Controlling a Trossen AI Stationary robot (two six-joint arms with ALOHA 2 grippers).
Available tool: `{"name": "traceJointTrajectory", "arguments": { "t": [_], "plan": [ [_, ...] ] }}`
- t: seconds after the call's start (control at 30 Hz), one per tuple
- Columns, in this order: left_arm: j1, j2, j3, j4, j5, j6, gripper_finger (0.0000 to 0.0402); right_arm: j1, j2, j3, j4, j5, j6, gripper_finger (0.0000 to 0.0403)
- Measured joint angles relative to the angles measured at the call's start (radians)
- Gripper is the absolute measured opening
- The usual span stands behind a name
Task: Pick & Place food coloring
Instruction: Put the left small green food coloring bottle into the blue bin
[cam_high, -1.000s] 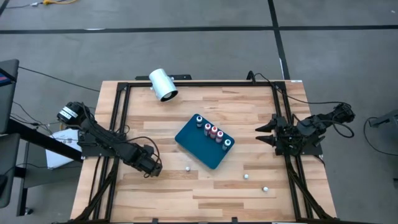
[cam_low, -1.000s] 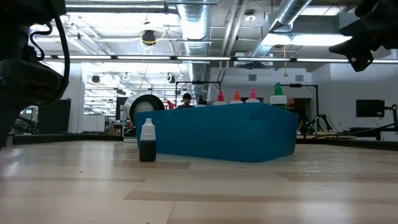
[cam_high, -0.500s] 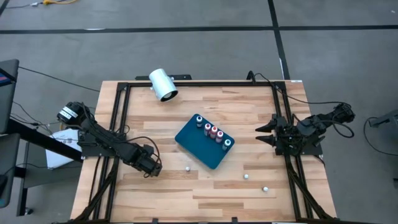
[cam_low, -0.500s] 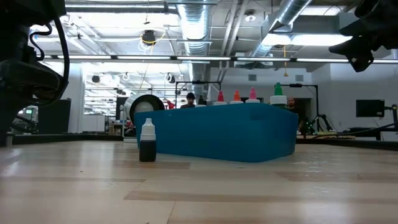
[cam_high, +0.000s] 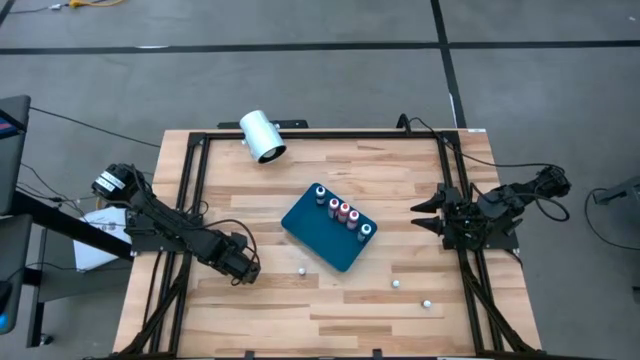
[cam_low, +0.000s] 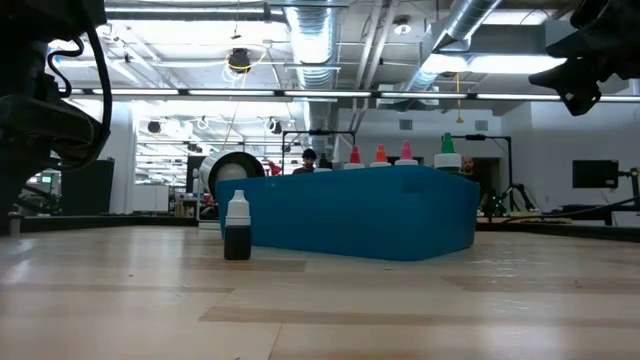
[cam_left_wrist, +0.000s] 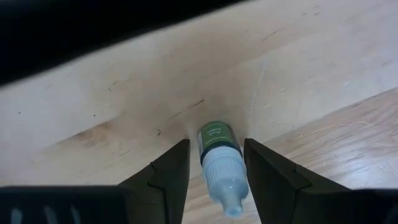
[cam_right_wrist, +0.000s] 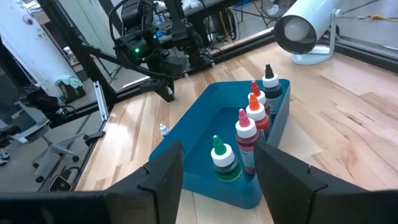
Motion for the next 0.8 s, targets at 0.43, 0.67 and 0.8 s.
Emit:
{"name": "traceJointTrajectory", "arguments": {
  "t": [0.43, 0.67, 0.8],
  "plan": [
    [0.001, -0.001, 0.06, -0.121, -0.024, 0.024, 0.0142, 0.0, 0.0, 0.0, 0.0, 0.0, 0.0, 0.0181],
    [0.001, -0.001, 0.06, -0.117, -0.024, 0.022, 0.0142, 0.0, 0.0, 0.0, 0.0, 0.0, 0.0, 0.0181],
    [0.001, -0.001, 0.06, -0.111, -0.024, 0.018, 0.0142, 0.0, 0.0, 0.0, 0.0, 0.0, 0.0, 0.018]
  ]
}}
